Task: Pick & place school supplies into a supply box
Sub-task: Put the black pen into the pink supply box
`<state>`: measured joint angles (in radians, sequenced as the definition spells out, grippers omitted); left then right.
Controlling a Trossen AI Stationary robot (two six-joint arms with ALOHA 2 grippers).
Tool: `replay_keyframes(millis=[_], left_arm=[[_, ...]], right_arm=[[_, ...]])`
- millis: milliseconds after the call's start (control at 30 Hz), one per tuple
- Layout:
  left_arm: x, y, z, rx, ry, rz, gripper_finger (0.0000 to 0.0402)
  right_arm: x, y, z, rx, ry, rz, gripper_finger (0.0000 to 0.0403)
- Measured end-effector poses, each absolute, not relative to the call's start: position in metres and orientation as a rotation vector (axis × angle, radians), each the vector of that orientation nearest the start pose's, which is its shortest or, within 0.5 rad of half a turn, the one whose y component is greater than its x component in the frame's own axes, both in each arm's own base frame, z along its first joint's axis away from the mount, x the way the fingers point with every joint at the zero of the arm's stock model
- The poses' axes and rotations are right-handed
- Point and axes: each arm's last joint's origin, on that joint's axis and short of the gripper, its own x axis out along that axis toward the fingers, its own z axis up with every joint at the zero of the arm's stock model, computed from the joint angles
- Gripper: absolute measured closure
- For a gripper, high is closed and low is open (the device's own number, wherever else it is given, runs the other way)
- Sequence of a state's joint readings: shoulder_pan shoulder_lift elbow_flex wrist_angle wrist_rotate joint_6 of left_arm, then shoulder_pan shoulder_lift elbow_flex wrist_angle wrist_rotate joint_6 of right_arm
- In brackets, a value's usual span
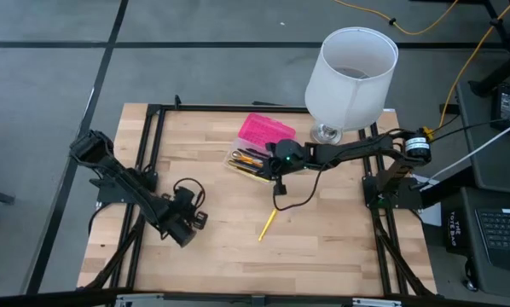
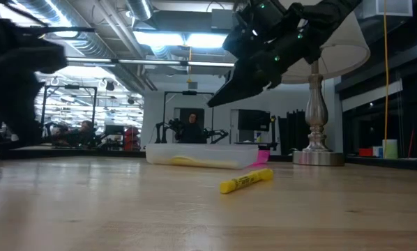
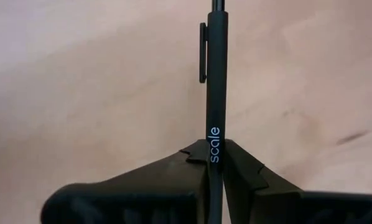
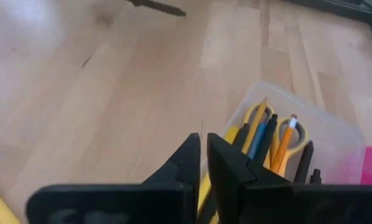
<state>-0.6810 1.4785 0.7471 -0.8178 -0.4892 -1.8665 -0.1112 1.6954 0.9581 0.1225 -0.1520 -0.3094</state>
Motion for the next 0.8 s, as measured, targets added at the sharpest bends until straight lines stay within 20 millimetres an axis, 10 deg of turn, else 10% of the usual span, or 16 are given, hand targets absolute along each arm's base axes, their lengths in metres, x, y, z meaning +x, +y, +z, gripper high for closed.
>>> replay_keyframes(millis=[800], left_arm=[[0.242,-0.104,0.173,-0.057,0.846,0.225,0.0387]], right_arm=[[0.327,-0.019,0.183,0.028,0.588,-0.065,0.0394]])
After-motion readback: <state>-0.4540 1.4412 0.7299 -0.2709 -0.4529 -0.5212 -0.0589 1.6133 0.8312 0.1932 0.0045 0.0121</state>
